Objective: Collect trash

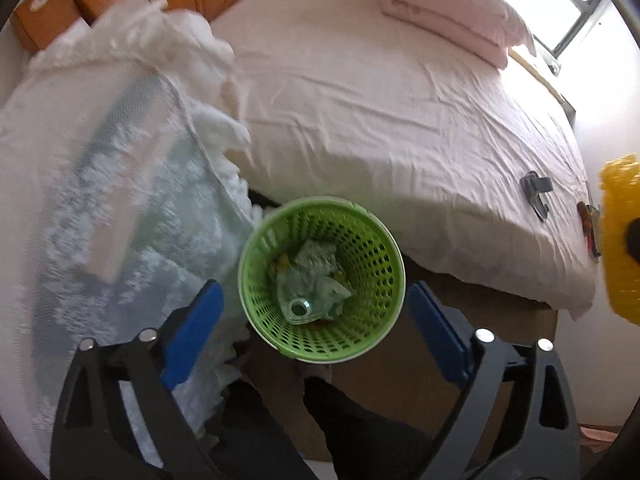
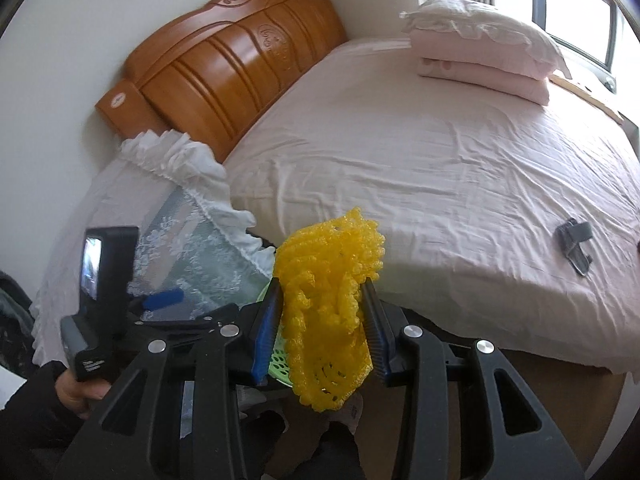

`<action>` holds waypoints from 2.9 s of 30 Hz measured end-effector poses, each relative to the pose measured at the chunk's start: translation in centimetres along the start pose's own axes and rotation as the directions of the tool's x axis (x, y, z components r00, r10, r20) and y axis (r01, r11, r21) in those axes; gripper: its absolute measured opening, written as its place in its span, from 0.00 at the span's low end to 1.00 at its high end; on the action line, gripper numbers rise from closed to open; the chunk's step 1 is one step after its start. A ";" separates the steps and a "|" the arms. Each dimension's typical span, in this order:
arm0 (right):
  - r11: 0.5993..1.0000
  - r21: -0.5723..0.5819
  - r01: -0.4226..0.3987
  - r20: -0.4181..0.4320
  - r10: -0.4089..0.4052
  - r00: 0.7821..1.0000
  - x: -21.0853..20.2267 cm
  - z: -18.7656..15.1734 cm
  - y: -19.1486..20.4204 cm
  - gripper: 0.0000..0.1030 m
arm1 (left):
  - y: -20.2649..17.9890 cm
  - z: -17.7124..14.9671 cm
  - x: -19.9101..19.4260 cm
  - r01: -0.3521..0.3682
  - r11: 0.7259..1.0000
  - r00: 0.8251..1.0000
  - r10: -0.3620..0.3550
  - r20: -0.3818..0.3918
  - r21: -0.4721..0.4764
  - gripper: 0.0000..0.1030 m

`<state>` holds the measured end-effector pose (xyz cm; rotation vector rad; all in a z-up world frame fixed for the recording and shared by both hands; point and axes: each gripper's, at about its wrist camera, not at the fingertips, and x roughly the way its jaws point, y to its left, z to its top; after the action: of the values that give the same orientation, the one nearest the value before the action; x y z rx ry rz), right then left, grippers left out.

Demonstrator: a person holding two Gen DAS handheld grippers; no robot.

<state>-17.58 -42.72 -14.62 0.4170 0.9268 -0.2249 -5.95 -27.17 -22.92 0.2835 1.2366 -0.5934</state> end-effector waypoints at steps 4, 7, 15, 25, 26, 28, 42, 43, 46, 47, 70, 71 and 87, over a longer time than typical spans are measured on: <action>0.999 -0.025 -0.021 -0.005 0.021 1.000 0.7 0.5 1.1 0.39 | 0.6 0.6 -2.5 -0.007 1.000 0.998 0.007 0.065 0.003 0.92; 0.999 -0.039 -0.033 -0.011 0.032 0.999 1.4 1.0 1.8 0.39 | 1.0 0.9 -3.8 -0.012 1.000 0.996 0.011 0.085 0.015 0.92; 0.994 -0.085 -0.071 -0.110 0.062 0.992 6.2 0.7 4.1 0.41 | 5.4 0.6 -10.6 -0.105 0.992 0.962 0.120 0.244 -0.075 0.92; 0.997 -0.066 -0.027 -0.361 0.002 0.933 19.5 -3.5 6.9 0.98 | 11.6 -0.5 -15.8 -0.172 0.961 0.926 0.232 0.299 -0.216 0.92; 0.997 -0.077 -0.011 -0.395 -0.020 0.919 20.8 -4.0 7.0 0.98 | 12.1 -0.6 -15.7 -0.178 0.959 0.927 0.238 0.289 -0.220 0.92; 0.997 -0.080 0.018 -0.437 -0.052 0.898 22.2 -4.5 7.2 0.98 | 12.8 -0.7 -15.3 -0.189 0.957 0.933 0.245 0.264 -0.220 0.92; 0.977 -0.215 -0.016 -0.079 -0.001 0.997 8.0 7.8 16.4 0.98 | 17.9 0.4 -20.9 -0.215 0.931 0.876 0.317 0.363 -0.293 0.92; 0.972 -0.237 -0.002 -0.031 -0.005 1.000 6.3 9.0 17.6 0.98 | 18.5 0.9 -22.5 -0.216 0.926 0.858 0.332 0.393 -0.310 0.92; 0.955 -0.291 0.055 0.122 -0.019 0.992 1.3 12.5 21.1 0.98 | 19.9 2.2 -26.2 -0.253 0.905 0.801 0.395 0.450 -0.343 0.92; 0.951 -0.301 0.067 0.171 -0.015 0.985 -0.3 13.5 22.3 0.98 | 20.3 2.6 -27.4 -0.270 0.895 0.780 0.420 0.464 -0.356 0.92; 0.913 -0.402 -0.065 0.291 0.195 0.937 -6.5 16.4 32.8 0.98 | 26.5 2.6 -33.8 -0.249 0.808 0.702 0.530 0.475 -0.535 0.92; 0.913 -0.403 -0.065 0.289 0.195 0.937 -6.4 16.4 32.8 0.98 | 26.7 2.8 -33.6 -0.247 0.808 0.704 0.529 0.474 -0.535 0.92; 0.914 -0.400 -0.070 0.277 0.193 0.941 -5.6 16.8 32.7 0.98 | 26.5 3.3 -32.7 -0.254 0.807 0.713 0.529 0.460 -0.533 0.93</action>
<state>3.22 -20.68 6.96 0.0717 0.6068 0.0221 5.02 1.59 5.92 -0.0258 0.6230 0.0135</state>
